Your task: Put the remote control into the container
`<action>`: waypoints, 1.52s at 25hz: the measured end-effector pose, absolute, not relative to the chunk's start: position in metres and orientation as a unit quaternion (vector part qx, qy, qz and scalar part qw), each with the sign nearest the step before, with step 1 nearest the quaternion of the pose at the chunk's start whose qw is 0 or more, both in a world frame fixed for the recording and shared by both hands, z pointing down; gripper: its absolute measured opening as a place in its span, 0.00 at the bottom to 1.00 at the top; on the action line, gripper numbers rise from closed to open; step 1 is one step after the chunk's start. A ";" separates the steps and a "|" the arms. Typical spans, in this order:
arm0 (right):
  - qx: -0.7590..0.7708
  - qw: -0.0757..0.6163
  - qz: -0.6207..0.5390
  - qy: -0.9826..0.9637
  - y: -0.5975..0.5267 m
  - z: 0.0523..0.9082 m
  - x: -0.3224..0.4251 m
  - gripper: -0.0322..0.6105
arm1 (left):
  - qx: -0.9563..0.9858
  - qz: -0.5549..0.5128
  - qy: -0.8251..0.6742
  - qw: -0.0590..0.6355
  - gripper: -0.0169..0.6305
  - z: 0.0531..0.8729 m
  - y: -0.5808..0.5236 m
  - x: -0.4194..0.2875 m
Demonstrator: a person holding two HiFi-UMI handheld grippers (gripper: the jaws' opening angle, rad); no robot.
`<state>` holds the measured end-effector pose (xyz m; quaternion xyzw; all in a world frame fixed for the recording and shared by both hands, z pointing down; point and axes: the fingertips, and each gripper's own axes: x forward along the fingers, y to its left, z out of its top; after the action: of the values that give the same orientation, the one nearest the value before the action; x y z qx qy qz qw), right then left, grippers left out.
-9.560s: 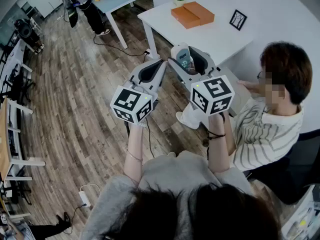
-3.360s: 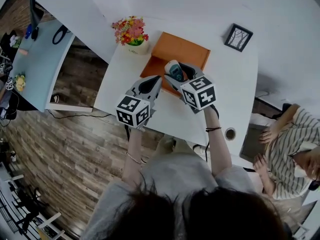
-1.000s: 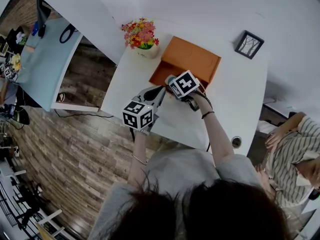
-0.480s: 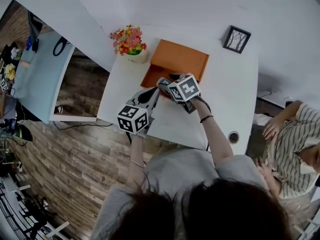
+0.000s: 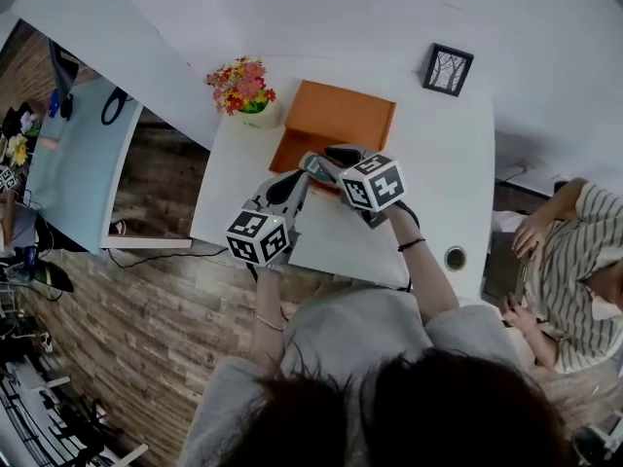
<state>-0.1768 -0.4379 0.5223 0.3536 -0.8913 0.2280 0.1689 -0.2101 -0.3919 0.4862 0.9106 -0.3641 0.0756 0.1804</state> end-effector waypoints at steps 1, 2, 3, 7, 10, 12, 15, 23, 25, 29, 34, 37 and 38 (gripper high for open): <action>0.357 0.157 0.221 -0.894 -0.435 0.514 -0.175 0.14 | 0.913 0.074 -0.361 0.175 0.03 0.482 -0.390 -0.208; 0.360 0.143 0.213 -0.897 -0.432 0.504 -0.172 0.12 | 0.916 0.072 -0.358 0.169 0.03 0.478 -0.388 -0.206; 0.363 0.129 0.204 -0.900 -0.428 0.494 -0.170 0.09 | 0.918 0.070 -0.354 0.163 0.03 0.473 -0.386 -0.204; 0.370 0.077 0.170 -0.910 -0.409 0.453 -0.160 0.05 | 0.929 0.055 -0.336 0.142 0.03 0.453 -0.376 -0.192; 0.371 0.050 0.150 -0.915 -0.395 0.428 -0.153 0.05 | 0.938 0.045 -0.318 0.129 0.03 0.436 -0.367 -0.180; 0.371 0.037 0.138 -0.917 -0.387 0.415 -0.149 0.05 | 0.942 0.039 -0.310 0.120 0.03 0.426 -0.361 -0.174; 0.371 0.018 0.123 -0.920 -0.378 0.399 -0.145 0.05 | 0.947 0.030 -0.302 0.106 0.03 0.413 -0.354 -0.169; 0.366 -0.019 0.089 -0.926 -0.358 0.370 -0.136 0.05 | 0.952 0.012 -0.297 0.070 0.03 0.384 -0.338 -0.157; 0.365 -0.026 0.081 -0.927 -0.353 0.363 -0.134 0.05 | 0.953 0.009 -0.297 0.061 0.03 0.376 -0.334 -0.156; 0.361 -0.030 0.062 -0.930 -0.344 0.352 -0.134 0.05 | 0.954 0.001 -0.297 0.044 0.03 0.361 -0.327 -0.155; 0.353 -0.037 0.043 -0.934 -0.335 0.342 -0.137 0.05 | 0.952 -0.002 -0.304 0.029 0.03 0.350 -0.317 -0.158; 0.349 -0.038 0.039 -0.935 -0.331 0.342 -0.134 0.05 | 0.951 0.007 -0.308 0.016 0.03 0.349 -0.313 -0.155; 0.346 -0.040 0.037 -0.937 -0.330 0.342 -0.134 0.05 | 0.951 0.007 -0.308 0.015 0.03 0.349 -0.312 -0.154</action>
<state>-0.1338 -0.3303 0.3423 0.3459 -0.9367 0.0373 -0.0401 -0.1541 -0.3122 0.3489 0.9513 -0.3078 0.0066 0.0146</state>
